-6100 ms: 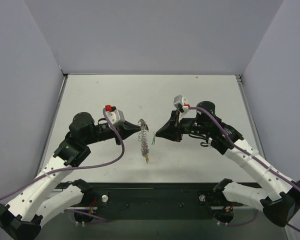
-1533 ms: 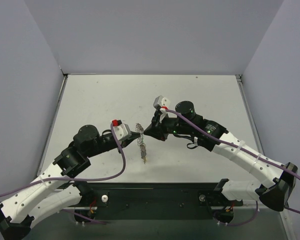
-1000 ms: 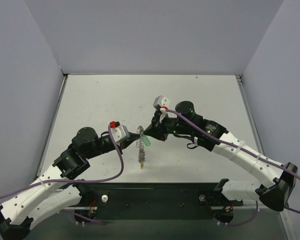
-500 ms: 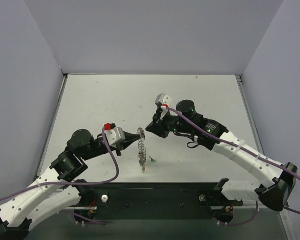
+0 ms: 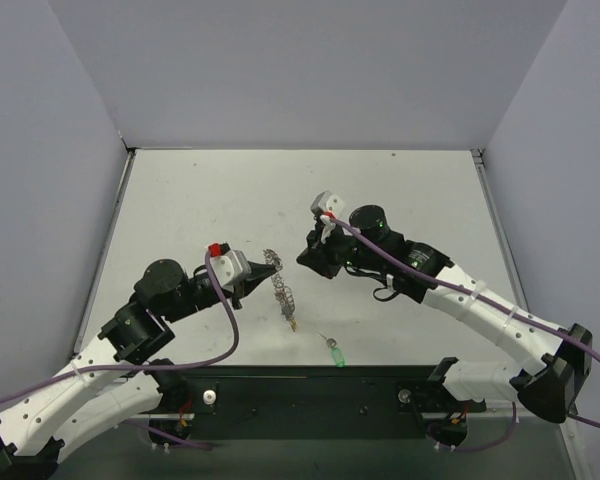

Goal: Put the keys on the keyring

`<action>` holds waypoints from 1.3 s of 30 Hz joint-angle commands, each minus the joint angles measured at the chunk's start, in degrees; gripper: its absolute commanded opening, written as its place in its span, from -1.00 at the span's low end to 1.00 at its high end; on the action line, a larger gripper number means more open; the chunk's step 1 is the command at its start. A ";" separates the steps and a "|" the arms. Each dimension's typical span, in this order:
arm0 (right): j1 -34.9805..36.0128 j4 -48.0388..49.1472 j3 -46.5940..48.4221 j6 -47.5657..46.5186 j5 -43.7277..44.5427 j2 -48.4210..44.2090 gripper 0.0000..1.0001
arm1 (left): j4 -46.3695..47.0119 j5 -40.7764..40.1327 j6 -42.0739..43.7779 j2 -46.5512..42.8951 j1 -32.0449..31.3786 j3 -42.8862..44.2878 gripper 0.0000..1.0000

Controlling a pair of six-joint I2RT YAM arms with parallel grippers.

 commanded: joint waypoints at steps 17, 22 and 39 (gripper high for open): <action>3.20 -12.95 -20.20 19.65 8.05 -0.09 0.13 | -11.05 -15.83 -3.20 -0.23 1.56 6.37 -1.00; 7.42 -16.02 -18.97 21.40 12.08 3.42 0.12 | -10.52 -15.22 -3.73 -0.32 1.83 6.19 -1.00; 11.38 -15.68 -18.70 24.13 15.97 10.73 -0.20 | -10.52 -15.04 -4.43 -0.84 2.18 5.75 -1.00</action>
